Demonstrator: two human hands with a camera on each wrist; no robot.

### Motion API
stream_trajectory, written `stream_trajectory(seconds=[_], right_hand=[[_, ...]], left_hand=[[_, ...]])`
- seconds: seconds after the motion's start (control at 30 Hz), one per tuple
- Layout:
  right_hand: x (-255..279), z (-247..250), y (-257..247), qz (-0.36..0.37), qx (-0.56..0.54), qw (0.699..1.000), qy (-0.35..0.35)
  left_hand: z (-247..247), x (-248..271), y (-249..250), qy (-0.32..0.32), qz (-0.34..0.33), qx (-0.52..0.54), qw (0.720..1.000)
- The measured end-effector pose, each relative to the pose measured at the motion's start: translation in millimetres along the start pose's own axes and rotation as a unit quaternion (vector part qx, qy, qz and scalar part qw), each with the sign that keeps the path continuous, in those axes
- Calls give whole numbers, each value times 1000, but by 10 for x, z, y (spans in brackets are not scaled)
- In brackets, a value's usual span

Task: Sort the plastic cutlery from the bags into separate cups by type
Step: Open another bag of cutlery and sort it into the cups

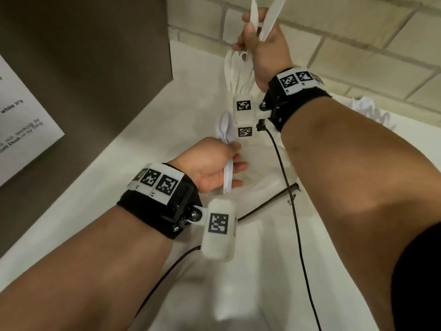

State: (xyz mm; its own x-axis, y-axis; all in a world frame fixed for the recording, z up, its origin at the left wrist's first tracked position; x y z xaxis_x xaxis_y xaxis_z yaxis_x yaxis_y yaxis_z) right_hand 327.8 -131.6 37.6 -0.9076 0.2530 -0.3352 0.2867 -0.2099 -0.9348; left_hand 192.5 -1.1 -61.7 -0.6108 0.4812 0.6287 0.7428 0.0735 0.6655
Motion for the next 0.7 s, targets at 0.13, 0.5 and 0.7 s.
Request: stream_trajectory(seconds=[0.13, 0.5, 0.7], right_hand=[[-31, 81, 287, -90, 13, 996, 4], [-21, 188, 200, -87, 307, 948, -20], [43, 172, -109, -27, 410, 909, -65]], left_hand=[[20, -29, -17, -3, -2, -1, 1000], [-9, 1, -56, -5, -23, -8, 1000], [14, 28, -58, -8, -40, -12, 999]])
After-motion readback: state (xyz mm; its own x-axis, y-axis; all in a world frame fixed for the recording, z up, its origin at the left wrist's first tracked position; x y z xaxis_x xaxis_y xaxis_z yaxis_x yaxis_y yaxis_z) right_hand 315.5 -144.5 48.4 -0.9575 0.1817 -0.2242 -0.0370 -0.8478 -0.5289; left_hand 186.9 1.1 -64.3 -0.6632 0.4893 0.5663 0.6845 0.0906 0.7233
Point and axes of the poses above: each hand's wrist, its own x-axis away from the middle knuckle, its own z-axis out of the back of the hand, y = z × x, the point moved 5 cm from there along -x, towards the middle knuckle, and after that the axes turned 6 degrees about x, right-handed, at the moved point
